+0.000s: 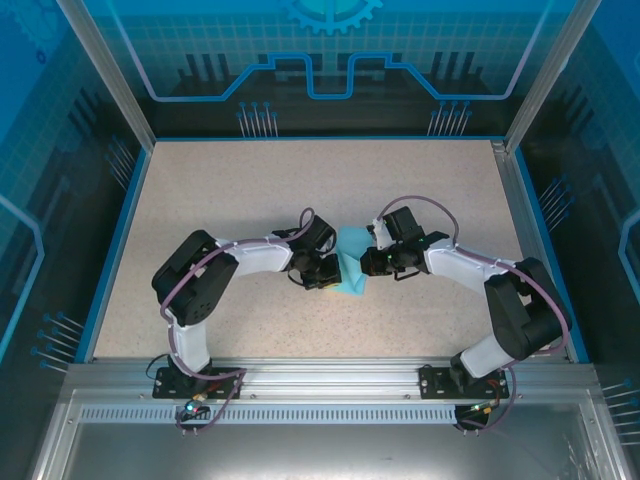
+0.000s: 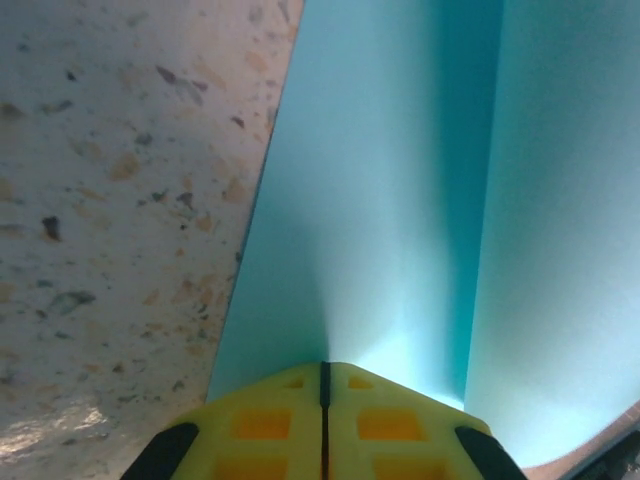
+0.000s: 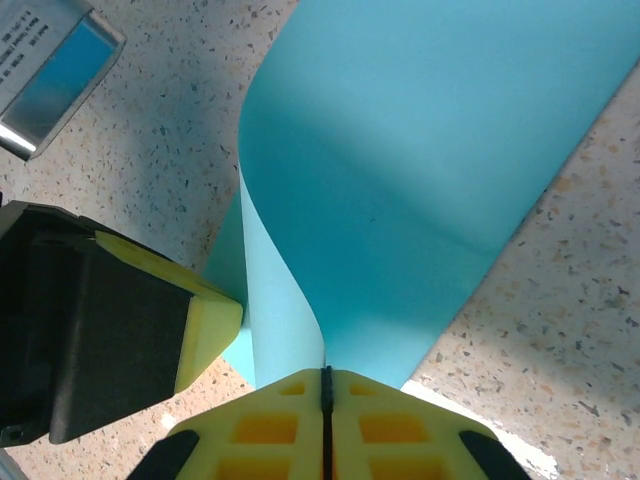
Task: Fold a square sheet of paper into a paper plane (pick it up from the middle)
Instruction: Fold the triangle a second time at the center of the table.
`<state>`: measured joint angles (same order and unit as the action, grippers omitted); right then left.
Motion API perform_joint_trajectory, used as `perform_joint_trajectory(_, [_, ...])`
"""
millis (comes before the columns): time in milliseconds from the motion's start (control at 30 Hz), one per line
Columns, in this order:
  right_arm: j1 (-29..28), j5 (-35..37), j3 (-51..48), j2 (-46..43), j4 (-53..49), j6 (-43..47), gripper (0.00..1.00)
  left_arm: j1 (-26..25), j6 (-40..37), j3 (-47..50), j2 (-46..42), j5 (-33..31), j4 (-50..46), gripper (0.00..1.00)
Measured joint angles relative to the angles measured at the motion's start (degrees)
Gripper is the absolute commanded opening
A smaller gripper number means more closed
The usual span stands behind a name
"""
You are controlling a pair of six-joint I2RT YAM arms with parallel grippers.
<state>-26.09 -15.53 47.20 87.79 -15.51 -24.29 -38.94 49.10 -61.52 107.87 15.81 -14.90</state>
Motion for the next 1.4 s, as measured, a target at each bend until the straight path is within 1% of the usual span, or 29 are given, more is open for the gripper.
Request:
perform_joint_trajectory(267, [0.0,-2.56,0.76,3.04,0.15,0.44,0.1,-0.44,-0.9,0.0,-1.36,-6.27,-2.71,0.07])
perform_joint_trajectory(467, [0.0,-3.5,3.67,5.62,0.07,1.11,0.1,-0.37,-1.99,-0.04,-2.43,-10.56,-5.49,0.09])
perform_joint_trajectory(600, [0.0,-3.56,5.46,6.6,0.15,1.51,0.1,-0.37,-3.15,-0.15,-2.56,-11.13,-6.21,0.12])
perform_joint_trajectory(1000, [0.0,-2.97,8.83,13.25,-0.79,4.0,0.1,-0.33,-4.11,-0.15,-2.62,-11.13,-6.49,0.14])
perform_joint_trajectory(1400, [-0.15,-0.28,10.27,14.38,-2.03,5.4,0.11,-0.33,-4.13,-0.15,-2.62,-11.04,-6.38,0.16])
